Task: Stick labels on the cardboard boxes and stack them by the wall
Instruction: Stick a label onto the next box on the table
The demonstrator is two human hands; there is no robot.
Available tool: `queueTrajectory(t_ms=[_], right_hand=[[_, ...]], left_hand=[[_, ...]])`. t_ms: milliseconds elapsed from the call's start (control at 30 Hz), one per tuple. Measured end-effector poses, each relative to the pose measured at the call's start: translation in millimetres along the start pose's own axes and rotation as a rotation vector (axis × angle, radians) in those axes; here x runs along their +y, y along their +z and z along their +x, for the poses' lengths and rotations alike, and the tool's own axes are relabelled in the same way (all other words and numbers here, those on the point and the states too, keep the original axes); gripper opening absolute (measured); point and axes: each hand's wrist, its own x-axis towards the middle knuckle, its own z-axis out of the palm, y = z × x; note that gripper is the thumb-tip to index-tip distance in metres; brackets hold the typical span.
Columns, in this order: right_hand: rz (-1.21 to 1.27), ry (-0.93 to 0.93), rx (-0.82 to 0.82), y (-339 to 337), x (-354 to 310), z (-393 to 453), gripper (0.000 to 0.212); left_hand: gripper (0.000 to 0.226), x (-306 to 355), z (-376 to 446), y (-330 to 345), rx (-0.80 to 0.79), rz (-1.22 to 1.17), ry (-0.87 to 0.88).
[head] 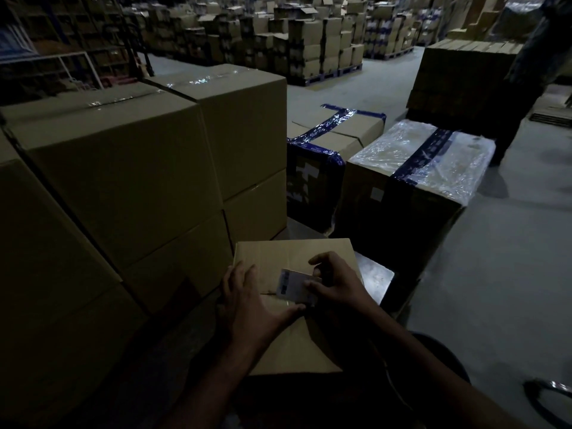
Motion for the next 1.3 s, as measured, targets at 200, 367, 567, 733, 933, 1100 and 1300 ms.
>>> queueTrajectory(t_ms=[200,367,567,733,933,1100,1300], right_hand=[[-0.392,-0.140,-0.028,3,0,1,0.042],[0.488,0.068,-0.086,-24,-18,-16,0.013],[0.574,0.250,0.112,-27,-27,-39,0.010],[0.579,0.280,0.205,-30,-16,-58,0.013],[0.520,0.407,0.318,-59,27,-81,0.006],[0.469,0.567,0.418,-98,77,-104,0.007],[0.372,0.732,0.469,-149,148,-138,0.015]], left_hand=[[0.124,0,0,-3,-0.027,0.039,0.026],[0.132,-1,0,-5,-0.023,0.054,0.059],[0.121,-15,27,-7,-0.043,0.099,0.120],[0.097,-10,29,-4,0.099,0.134,0.198],[0.044,50,-20,37,0.148,-0.077,0.508],[0.051,122,-62,99,-0.015,-0.190,0.716],[0.057,179,-86,189,-0.296,-0.194,0.683]])
